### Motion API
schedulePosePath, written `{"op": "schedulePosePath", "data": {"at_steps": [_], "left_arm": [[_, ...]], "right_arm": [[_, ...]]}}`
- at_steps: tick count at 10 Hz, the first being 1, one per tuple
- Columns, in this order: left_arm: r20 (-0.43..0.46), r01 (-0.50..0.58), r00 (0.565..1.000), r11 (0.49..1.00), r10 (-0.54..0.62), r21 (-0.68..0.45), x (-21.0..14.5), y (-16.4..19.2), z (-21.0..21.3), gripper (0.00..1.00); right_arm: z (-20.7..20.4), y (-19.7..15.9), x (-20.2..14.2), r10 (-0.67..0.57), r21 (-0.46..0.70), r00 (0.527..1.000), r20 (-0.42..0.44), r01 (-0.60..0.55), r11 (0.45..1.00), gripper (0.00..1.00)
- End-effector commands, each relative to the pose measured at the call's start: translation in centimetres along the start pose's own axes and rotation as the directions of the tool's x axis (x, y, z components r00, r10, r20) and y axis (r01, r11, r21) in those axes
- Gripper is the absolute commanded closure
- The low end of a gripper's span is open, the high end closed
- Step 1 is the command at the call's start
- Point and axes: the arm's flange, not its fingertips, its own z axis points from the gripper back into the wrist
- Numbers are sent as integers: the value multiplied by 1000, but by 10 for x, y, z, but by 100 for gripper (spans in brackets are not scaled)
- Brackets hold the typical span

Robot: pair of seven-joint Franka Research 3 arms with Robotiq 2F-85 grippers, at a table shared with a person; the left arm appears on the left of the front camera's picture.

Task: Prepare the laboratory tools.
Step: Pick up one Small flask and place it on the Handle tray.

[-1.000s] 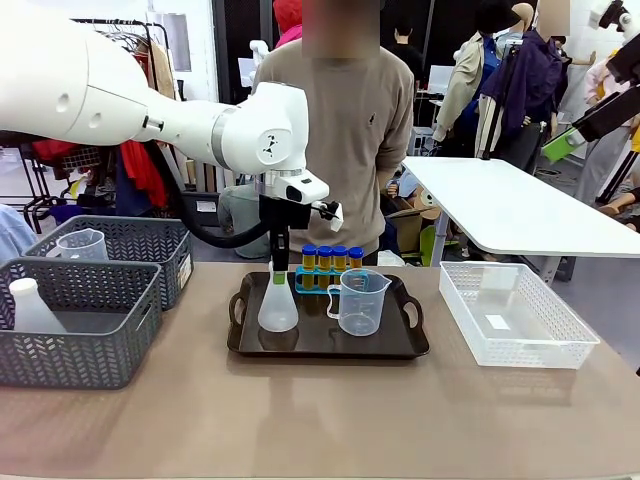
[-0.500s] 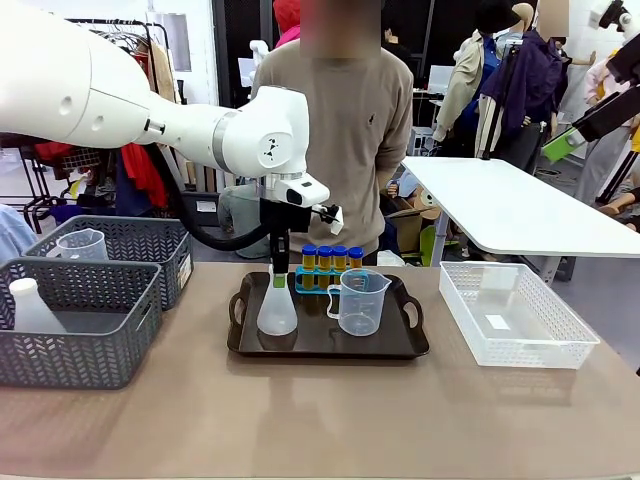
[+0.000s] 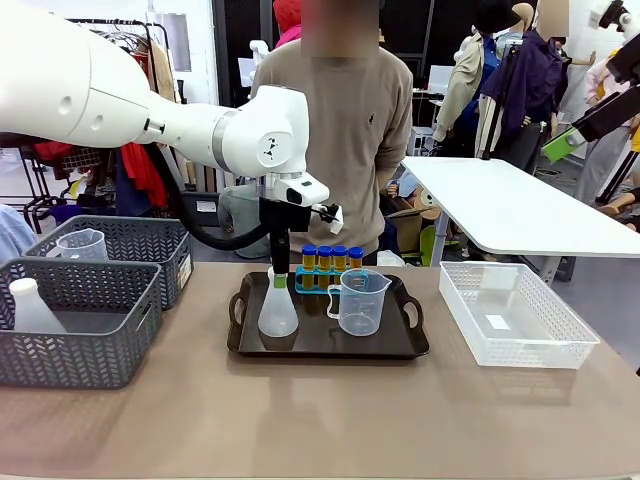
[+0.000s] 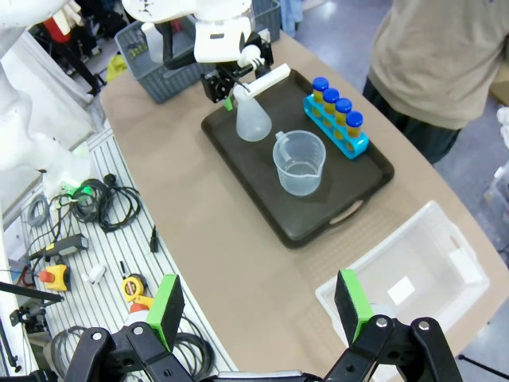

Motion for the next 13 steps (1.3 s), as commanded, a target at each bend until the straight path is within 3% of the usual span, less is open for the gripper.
{"op": "schedulePosePath", "data": {"at_steps": [1, 10, 13], "left_arm": [[10, 6, 1000, 1000, -7, 15, -9, -9, 9, 0], [53, -72, 996, 997, 73, -22, -24, -21, 50, 0], [49, -45, 998, 999, 45, -6, -15, -11, 48, 0]], "right_arm": [[1, 0, 2, 6, 15, 1000, 27, -7, 1000, 0], [1, 0, 2, 6, 15, 1000, 27, -7, 1000, 0], [1, 0, 2, 6, 15, 1000, 27, -7, 1000, 0]]}}
